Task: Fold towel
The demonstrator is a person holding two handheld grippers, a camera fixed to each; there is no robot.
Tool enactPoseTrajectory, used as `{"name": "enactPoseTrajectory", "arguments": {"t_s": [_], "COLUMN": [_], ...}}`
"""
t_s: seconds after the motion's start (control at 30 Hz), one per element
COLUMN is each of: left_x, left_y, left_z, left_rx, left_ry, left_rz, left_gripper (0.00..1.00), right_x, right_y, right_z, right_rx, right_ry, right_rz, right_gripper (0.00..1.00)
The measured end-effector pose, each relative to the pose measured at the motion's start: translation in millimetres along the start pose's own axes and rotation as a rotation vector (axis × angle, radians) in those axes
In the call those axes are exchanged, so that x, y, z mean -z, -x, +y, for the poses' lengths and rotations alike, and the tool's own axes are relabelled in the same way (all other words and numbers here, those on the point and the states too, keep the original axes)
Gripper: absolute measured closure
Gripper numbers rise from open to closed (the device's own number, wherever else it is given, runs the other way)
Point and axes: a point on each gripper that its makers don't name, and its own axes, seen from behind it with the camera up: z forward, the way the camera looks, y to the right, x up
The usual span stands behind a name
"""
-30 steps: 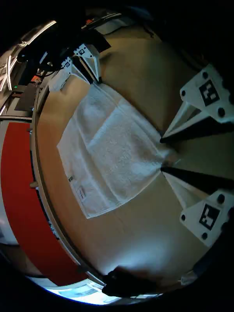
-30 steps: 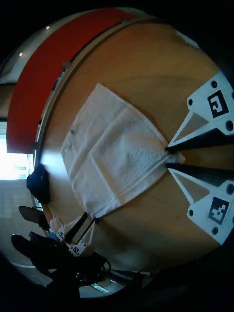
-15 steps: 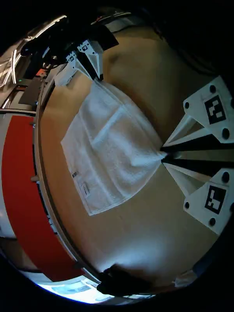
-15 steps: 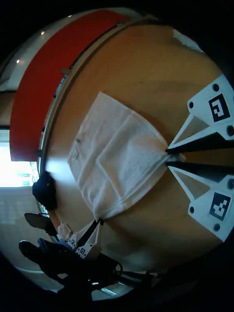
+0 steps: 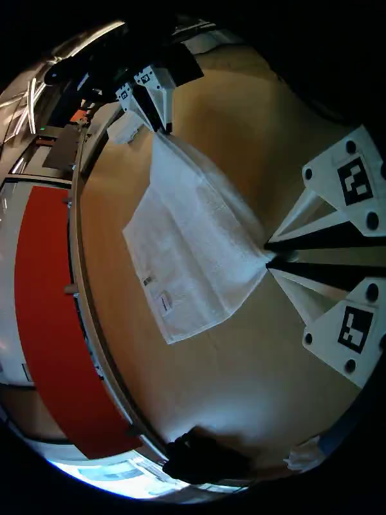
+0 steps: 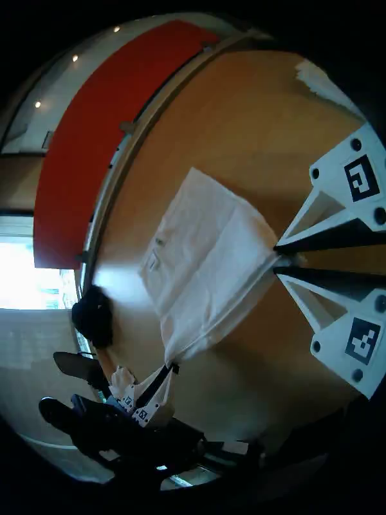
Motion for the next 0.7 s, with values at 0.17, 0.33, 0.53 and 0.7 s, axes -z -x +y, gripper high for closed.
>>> {"name": "enactPoseTrajectory", "arguments": {"t_s": [0.17,0.33,0.53,0.7], "left_x": [13.7,27.7,42.3,51.6], "left_y": [-7.0,-14.5,-21.2,-24.2], "left_z": [4.1,8.8,12.0,13.0], "left_rx": [0.009,0.019,0.031,0.033], "left_ry": [0.007,0.013,0.016,0.016], "left_rz": [0.008,0.021,0.025,0.02], "left_gripper": [0.88,0.88,0.88,0.88], "right_x": [15.8,30.4,44.0,52.0], "right_y": [-11.4,-21.0,-29.8,-34.7], "right_z": [-3.0,-5.7,-10.4,-14.1], "right_rx": [0.0,-0.004,0.0,0.006], "right_ry": [0.002,0.007,0.001,-0.005], "right_rz": [0.02,0.033,0.042,0.042], "right_gripper": [0.84,0.84,0.84,0.84]}}
